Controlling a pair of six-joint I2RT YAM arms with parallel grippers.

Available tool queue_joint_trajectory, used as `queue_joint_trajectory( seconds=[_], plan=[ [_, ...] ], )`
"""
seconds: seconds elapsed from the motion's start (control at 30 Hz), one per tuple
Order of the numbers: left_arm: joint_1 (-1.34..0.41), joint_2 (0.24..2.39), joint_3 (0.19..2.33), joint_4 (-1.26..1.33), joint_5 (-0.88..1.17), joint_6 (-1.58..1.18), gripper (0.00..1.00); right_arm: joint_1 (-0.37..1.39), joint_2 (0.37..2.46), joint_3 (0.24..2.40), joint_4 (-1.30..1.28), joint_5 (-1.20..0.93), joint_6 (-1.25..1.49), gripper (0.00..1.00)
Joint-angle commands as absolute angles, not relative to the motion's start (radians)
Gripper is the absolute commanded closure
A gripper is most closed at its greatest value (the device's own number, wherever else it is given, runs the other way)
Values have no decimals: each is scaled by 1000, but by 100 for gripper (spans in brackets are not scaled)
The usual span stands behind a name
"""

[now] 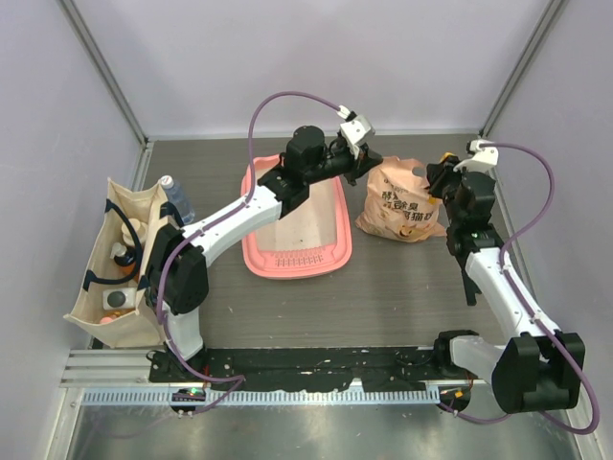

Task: Fill the litter box with clean litter
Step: 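Scoop the cat litter from the cat litter bag.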

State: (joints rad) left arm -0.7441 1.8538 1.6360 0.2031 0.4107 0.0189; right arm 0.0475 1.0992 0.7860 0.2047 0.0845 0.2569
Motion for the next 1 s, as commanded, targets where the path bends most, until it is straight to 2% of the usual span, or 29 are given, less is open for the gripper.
queue_joint_trajectory(
  seconds=[0.0, 0.3, 0.57, 0.63, 0.8, 0.97],
  plan=[
    [-732, 1856, 1689, 206, 403, 19, 100, 63, 1137, 698, 120, 205, 109, 99],
    [-733, 1891, 1709, 158, 483, -113, 100, 136, 1256, 684, 114, 274, 205, 99],
    [-735, 1925, 1716, 166, 497, -224, 100, 178, 1308, 591, 189, 353, 156, 99],
    [-735, 1933, 1720, 173, 503, -241, 100, 175, 1321, 627, 134, 379, 199, 99],
    [-736, 1936, 1729, 204, 480, -250, 100, 155, 1238, 748, 54, 362, 183, 99],
    [-735, 1936, 1753, 216, 459, -248, 100, 132, 1144, 738, 195, 348, 133, 99]
  ],
)
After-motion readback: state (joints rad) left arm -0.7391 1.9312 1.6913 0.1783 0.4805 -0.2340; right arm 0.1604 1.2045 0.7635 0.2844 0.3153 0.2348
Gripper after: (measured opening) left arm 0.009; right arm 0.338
